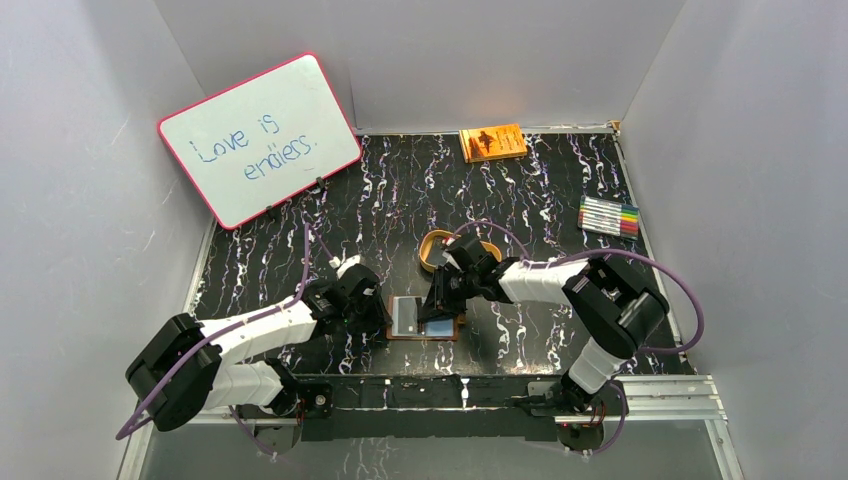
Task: Put the credit cards into the card holder
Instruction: Insert the credit card into the card holder.
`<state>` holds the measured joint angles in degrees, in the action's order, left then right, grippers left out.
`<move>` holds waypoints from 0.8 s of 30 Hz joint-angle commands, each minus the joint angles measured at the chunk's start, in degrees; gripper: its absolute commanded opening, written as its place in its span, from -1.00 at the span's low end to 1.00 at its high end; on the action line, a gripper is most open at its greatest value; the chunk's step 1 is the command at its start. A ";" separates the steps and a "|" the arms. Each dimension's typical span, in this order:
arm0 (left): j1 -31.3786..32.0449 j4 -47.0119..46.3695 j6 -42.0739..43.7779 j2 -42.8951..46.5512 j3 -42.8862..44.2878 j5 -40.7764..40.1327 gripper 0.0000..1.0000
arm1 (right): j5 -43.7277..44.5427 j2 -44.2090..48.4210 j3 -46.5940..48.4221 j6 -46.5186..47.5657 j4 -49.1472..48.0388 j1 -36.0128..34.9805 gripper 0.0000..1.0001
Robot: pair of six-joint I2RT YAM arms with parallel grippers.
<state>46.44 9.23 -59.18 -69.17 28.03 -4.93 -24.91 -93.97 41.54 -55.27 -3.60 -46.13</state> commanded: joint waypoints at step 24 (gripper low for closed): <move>-0.37 11.54 1.47 3.95 -0.73 -4.20 -0.25 | 8.24 6.55 11.55 10.42 20.25 -2.55 0.07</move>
<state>46.30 10.48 -59.07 -67.37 27.46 -4.97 -20.75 -93.38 49.34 -48.95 8.80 -48.47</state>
